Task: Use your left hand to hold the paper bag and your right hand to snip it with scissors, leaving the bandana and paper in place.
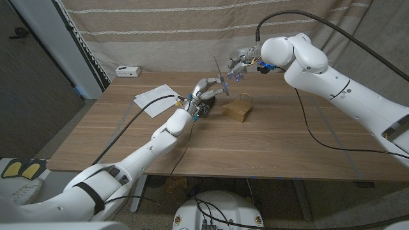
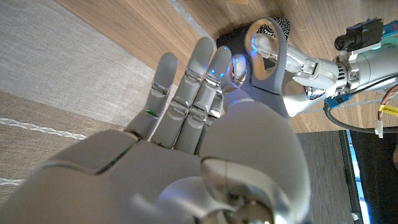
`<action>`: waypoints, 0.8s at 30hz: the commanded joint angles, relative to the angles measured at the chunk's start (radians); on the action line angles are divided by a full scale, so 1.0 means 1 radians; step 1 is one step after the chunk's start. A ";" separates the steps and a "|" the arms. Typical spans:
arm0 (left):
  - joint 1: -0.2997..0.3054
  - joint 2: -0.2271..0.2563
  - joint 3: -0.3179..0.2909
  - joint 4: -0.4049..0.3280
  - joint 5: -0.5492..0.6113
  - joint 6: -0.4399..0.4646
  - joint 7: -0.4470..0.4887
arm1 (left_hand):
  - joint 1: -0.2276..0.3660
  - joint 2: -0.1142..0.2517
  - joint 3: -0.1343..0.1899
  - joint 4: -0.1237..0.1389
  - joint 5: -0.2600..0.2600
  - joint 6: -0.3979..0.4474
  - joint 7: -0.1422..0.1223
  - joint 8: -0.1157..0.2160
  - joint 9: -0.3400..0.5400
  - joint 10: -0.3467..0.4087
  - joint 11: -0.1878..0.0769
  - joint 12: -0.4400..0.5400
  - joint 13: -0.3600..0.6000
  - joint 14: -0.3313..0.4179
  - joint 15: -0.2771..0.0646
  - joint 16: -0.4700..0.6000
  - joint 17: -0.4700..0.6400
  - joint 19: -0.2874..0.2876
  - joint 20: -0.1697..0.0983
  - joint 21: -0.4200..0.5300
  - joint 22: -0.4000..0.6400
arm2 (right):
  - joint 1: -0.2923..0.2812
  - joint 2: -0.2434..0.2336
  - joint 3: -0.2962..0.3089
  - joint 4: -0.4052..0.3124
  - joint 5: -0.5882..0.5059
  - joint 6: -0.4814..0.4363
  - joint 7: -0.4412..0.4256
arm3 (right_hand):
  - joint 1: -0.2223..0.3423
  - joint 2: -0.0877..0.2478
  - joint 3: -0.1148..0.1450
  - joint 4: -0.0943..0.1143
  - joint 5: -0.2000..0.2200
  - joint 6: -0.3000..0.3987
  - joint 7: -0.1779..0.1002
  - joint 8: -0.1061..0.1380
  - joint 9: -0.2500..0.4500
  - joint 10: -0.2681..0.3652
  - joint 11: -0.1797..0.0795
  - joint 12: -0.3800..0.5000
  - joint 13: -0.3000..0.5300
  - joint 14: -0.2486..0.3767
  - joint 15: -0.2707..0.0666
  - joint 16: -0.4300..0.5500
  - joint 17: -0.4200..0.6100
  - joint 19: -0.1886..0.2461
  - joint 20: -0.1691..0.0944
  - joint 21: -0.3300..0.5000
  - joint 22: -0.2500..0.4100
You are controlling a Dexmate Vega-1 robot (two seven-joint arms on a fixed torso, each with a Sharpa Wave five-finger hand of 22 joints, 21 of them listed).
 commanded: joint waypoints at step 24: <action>0.042 -0.023 -0.059 -0.013 -0.216 -0.016 -0.154 | 0.009 0.026 0.015 0.005 0.008 0.101 0.009 0.007 0.073 0.097 -0.067 0.007 -0.014 0.016 -0.177 -0.004 -0.004 0.018 -0.063 0.011 0.002 | -0.011 0.020 -0.001 0.031 -0.034 -0.028 -0.035 | -0.022 0.000 -0.004 -0.009 0.007 -0.021 -0.002 -0.003 -0.011 -0.012 -0.001 -0.001 -0.001 -0.006 -0.030 -0.007 -0.007 -0.002 -0.145 0.000 -0.004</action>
